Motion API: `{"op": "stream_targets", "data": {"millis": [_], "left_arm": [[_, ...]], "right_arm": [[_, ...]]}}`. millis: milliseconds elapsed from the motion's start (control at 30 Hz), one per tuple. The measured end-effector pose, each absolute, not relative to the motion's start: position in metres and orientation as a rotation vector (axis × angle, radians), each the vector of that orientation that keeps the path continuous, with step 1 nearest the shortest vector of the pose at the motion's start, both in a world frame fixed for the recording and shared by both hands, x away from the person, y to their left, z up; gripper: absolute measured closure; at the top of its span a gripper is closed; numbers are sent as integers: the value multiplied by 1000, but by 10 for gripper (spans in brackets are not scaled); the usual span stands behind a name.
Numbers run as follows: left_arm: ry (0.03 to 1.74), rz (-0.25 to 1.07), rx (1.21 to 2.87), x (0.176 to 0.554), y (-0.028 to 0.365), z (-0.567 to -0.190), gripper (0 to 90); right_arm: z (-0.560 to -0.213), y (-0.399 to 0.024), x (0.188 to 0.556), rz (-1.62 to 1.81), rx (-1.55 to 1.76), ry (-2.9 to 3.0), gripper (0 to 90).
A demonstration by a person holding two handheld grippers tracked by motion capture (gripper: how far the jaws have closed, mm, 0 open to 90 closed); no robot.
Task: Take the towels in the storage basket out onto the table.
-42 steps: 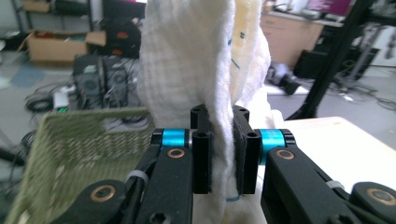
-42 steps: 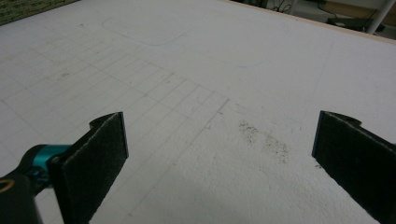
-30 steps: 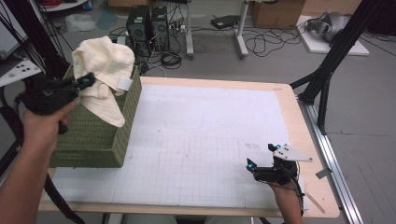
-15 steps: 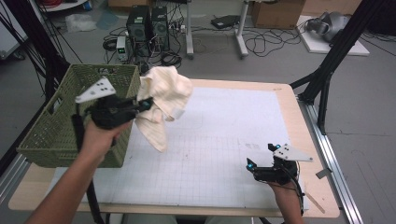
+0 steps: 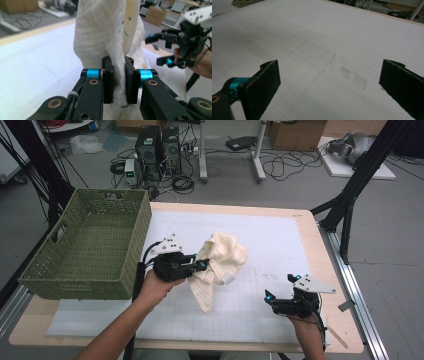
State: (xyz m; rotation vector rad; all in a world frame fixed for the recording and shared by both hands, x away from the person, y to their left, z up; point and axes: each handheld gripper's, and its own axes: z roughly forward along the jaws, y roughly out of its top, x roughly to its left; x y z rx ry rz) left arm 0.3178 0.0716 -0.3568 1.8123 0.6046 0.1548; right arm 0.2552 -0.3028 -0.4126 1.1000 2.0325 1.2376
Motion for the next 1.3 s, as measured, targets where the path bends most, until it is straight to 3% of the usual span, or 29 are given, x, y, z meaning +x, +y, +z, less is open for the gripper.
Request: {"op": "stream_targets", "data": {"millis": [367, 700, 733, 800, 967, 1300], "left_arm": [[664, 139, 1924, 324, 48, -410, 776], [779, 185, 1943, 334, 54, -427, 525], [789, 196, 1931, 334, 56, -426, 425], [806, 209, 1903, 335, 62, -424, 342], [851, 276, 1831, 333, 85, -414, 215], [835, 360, 1696, 316, 139, -405, 185]], "right_arm": [[-413, -305, 255, 1234, 1107, 2029, 27], [-414, -306, 254, 1230, 1113, 2029, 27], [-414, -306, 254, 1226, 1117, 2029, 27], [-414, -306, 254, 1223, 1109, 2029, 27], [-414, -306, 254, 1223, 1117, 2027, 27], [-415, -304, 255, 1225, 1119, 2030, 27]]}}
